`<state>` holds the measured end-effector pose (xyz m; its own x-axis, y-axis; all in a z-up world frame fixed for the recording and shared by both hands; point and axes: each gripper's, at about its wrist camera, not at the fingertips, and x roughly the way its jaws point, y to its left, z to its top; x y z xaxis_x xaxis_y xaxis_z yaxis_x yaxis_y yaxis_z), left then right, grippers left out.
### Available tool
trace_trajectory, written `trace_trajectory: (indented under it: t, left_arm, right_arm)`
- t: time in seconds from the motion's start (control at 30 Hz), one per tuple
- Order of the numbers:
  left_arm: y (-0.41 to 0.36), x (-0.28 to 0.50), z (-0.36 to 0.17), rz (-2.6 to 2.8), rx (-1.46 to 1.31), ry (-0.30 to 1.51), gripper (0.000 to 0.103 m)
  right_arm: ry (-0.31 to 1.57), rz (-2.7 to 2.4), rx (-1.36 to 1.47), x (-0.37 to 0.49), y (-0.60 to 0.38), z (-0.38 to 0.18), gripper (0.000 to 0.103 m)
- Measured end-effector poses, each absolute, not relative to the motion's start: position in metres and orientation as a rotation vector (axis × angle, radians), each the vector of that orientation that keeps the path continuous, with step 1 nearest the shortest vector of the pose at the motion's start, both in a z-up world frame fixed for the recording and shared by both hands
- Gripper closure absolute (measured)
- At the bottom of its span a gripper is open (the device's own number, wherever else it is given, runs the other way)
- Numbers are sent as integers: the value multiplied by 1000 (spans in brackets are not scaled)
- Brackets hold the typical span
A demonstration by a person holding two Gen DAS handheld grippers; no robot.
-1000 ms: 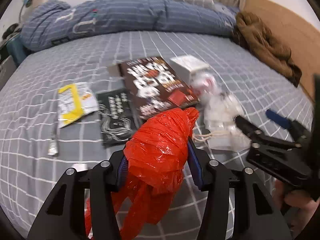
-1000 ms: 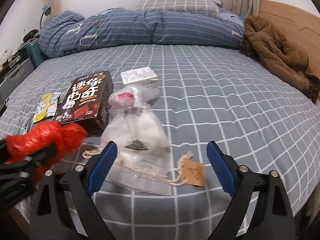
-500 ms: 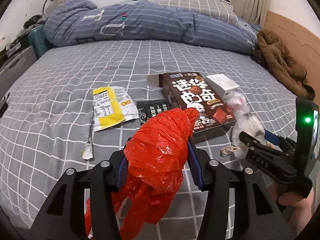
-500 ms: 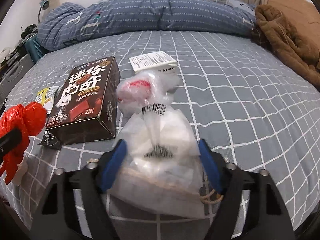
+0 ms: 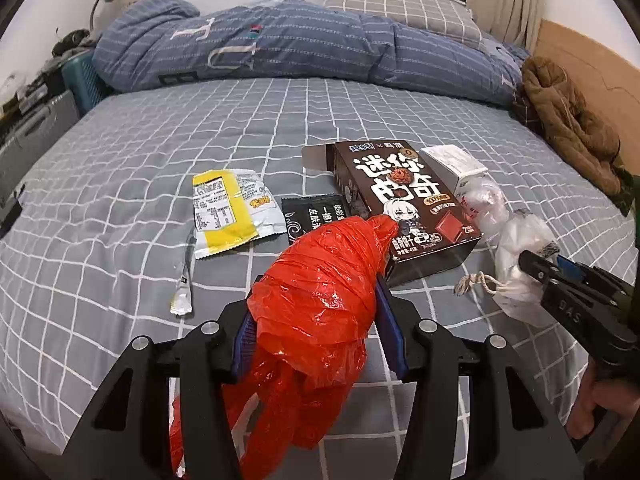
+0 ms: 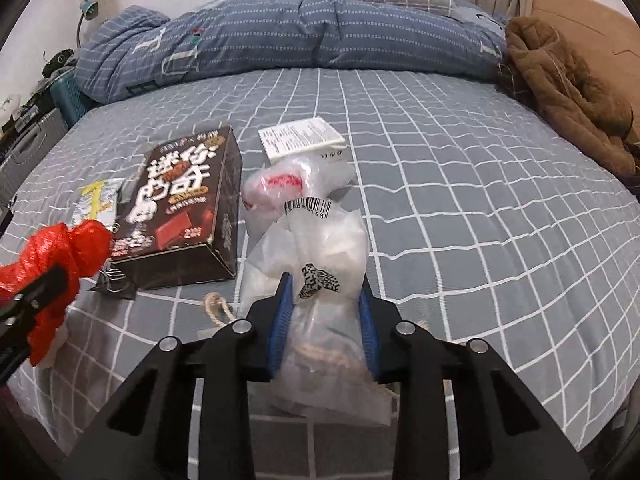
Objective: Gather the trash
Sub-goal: 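Lift both bags and carry them over the black trash bin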
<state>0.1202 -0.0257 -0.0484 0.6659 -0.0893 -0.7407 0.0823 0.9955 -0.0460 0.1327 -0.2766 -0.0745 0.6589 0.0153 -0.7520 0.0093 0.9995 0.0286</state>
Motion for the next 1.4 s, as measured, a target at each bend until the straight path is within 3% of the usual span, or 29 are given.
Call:
trace_trajectory:
  t: [0.8, 1.4]
  left_arm:
    - [-17, 66, -31, -89, -41, 850, 53]
    - [-25, 15, -35, -82, -37, 851, 53]
  right_arm:
    - [780, 33, -22, 70, -254, -24, 73]
    - [789, 52, -11, 23, -248, -21, 73]
